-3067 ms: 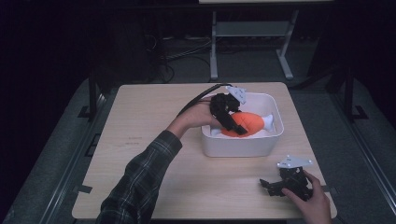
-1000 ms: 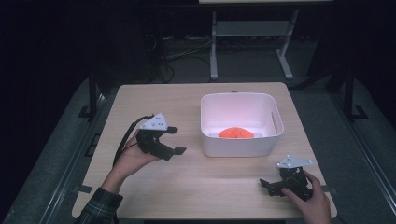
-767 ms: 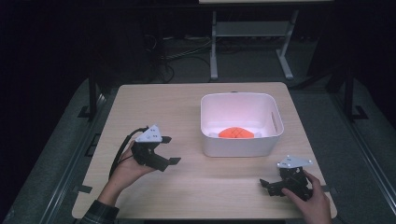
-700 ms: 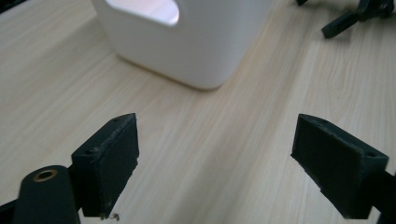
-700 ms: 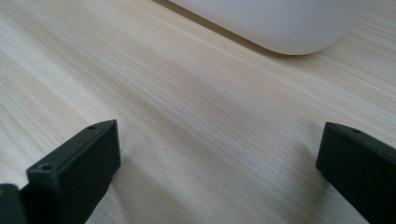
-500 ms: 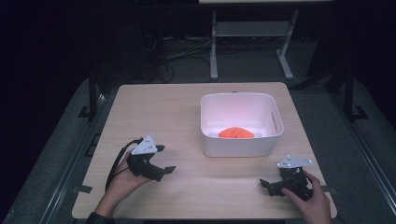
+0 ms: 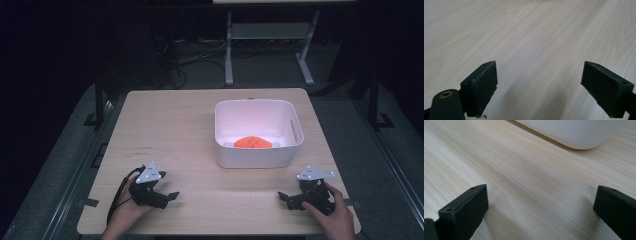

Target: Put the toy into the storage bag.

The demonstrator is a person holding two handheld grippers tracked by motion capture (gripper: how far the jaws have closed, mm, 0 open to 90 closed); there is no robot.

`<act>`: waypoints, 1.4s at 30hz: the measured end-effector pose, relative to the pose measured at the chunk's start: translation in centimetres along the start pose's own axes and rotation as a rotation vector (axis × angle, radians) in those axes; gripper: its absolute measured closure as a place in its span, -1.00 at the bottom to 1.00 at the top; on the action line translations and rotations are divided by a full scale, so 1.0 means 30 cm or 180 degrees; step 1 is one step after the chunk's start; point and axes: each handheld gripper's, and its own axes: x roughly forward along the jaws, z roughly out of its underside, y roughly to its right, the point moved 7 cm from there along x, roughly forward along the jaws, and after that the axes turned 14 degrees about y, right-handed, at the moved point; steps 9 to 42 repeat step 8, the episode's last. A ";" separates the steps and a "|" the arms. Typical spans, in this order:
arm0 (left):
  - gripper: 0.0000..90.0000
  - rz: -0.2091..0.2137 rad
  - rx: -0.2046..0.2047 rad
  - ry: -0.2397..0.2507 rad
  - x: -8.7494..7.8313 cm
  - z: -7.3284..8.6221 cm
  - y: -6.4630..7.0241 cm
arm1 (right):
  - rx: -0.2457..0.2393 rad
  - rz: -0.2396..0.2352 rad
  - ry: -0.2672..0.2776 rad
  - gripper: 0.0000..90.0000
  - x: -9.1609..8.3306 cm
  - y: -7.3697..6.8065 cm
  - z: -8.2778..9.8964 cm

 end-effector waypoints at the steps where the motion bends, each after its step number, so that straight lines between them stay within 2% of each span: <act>1: -0.72 -0.0009 -0.0001 -0.0017 -0.001 0.006 -0.001 | 0.0000 0.0001 0.0001 -1.00 0.000 0.000 0.000; 4: -0.72 -0.0052 -0.0025 -0.0012 0.002 0.018 -0.006 | 0.0000 0.0000 0.0001 -1.00 0.000 0.000 0.000; 7: -0.72 -0.0039 -0.0039 -0.0057 0.006 0.029 -0.007 | 0.0000 0.0000 0.0001 -1.00 0.000 0.000 0.000; 42: -0.72 -0.0039 -0.0039 -0.0057 0.006 0.029 -0.007 | 0.0000 0.0000 0.0001 -1.00 0.000 0.000 0.000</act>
